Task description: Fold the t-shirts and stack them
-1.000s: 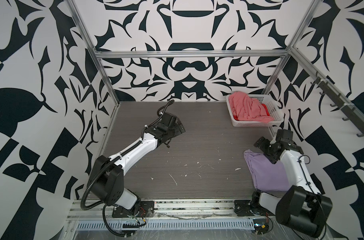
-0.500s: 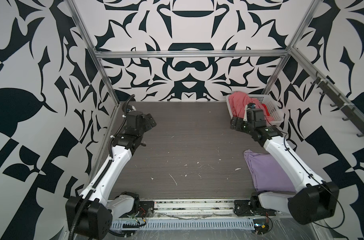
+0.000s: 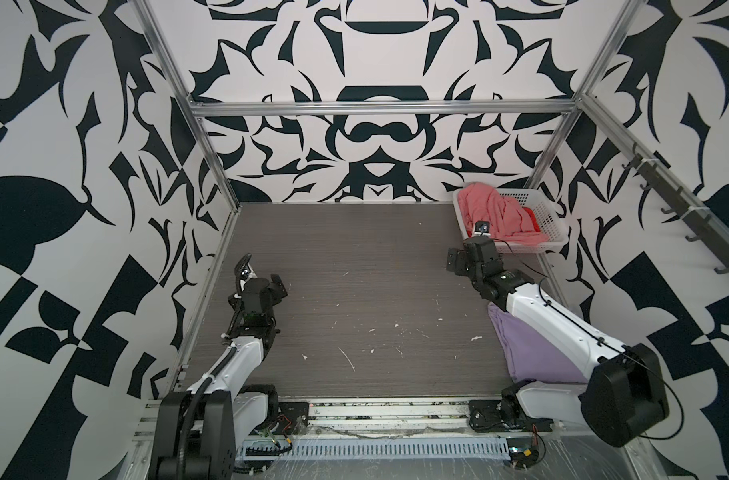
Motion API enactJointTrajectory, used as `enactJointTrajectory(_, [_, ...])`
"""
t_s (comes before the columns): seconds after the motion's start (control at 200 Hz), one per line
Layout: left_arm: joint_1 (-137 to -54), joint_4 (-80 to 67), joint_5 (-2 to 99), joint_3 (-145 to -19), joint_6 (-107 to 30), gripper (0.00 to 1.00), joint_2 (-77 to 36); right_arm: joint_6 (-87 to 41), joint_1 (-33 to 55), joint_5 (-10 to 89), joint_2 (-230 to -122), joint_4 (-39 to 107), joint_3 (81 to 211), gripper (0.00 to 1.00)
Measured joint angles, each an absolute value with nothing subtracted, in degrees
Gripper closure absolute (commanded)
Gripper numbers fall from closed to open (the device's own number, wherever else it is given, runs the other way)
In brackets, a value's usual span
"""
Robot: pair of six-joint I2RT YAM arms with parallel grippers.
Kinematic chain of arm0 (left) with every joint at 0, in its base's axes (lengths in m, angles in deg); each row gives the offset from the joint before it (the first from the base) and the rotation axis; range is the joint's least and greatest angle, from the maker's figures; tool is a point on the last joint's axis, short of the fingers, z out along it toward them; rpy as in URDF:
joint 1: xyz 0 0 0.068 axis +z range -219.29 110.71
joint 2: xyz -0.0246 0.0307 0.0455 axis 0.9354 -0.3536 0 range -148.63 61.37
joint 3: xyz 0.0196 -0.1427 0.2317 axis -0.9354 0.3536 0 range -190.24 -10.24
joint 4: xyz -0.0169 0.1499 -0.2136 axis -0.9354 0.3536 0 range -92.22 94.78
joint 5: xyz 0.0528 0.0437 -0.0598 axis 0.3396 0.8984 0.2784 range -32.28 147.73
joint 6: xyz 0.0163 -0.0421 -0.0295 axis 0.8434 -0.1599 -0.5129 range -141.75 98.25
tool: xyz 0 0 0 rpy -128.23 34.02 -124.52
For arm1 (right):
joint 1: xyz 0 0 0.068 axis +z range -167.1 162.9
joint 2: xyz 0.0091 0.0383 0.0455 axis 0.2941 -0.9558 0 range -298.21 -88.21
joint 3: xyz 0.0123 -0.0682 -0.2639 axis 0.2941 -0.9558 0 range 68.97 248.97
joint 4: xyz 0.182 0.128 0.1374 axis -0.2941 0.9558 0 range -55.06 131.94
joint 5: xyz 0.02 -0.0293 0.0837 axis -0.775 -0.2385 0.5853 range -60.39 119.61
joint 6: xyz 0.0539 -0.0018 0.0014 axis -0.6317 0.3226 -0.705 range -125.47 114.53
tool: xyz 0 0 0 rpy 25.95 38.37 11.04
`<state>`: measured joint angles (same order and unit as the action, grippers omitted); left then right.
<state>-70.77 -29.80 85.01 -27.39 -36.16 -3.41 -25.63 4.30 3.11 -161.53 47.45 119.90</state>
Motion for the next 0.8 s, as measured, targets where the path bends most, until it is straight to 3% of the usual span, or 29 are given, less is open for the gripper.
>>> enactJointTrajectory(0.315, [-70.59, -53.18, 82.74, -28.55, -28.82, 0.01, -28.72, -23.34, 3.28, -7.58, -158.62, 42.64, 112.80, 0.01])
enactJointTrajectory(0.585, [-68.73, -55.61, 80.12, -30.15, -28.75, 0.01, -29.07, -22.11, -10.14, -5.94, -155.34, 24.06, 96.67, 0.01])
enactJointTrajectory(0.8, [-68.69, -56.03, 79.40, -30.17, -28.75, 0.01, -29.07, -17.94, -10.91, -2.55, -164.15, 6.14, 87.49, 0.02])
